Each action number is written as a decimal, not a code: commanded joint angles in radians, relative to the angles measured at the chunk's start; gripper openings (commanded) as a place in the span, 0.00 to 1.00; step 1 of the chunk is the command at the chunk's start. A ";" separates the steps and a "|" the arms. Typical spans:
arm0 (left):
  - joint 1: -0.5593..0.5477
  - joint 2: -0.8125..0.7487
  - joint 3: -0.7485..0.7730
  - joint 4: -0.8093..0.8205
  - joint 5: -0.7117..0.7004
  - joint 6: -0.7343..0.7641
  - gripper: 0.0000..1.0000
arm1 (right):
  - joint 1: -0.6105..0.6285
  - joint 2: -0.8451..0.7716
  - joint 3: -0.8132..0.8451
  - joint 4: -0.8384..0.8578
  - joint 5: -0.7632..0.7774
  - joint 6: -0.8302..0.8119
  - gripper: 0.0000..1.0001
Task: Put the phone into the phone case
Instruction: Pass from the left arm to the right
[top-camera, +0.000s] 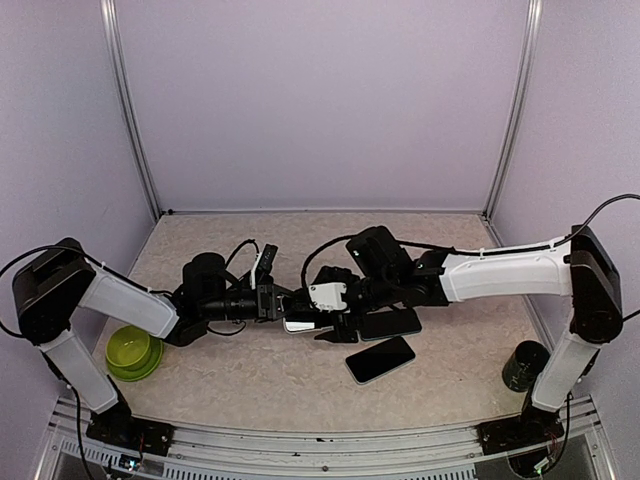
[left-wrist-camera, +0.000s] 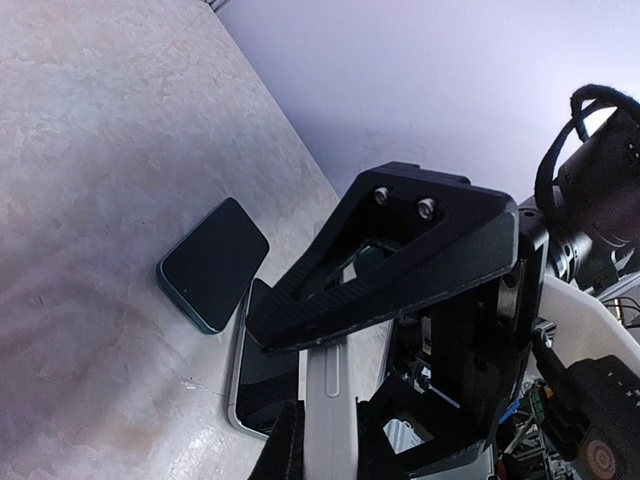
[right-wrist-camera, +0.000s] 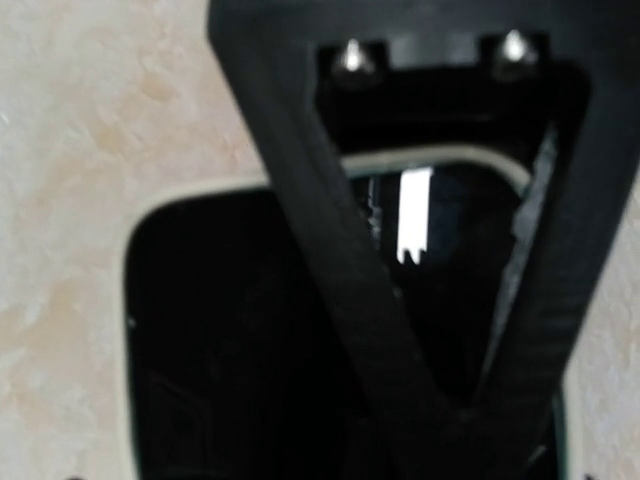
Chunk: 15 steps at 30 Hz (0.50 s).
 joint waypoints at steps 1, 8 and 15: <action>0.005 -0.022 0.029 0.064 0.006 0.014 0.00 | 0.020 0.025 0.012 0.036 0.070 -0.029 1.00; 0.015 -0.012 0.023 0.083 0.015 0.006 0.00 | 0.025 0.024 -0.006 0.095 0.116 -0.043 0.93; 0.022 -0.003 0.014 0.106 0.022 -0.004 0.00 | 0.026 0.031 0.001 0.094 0.095 -0.043 0.77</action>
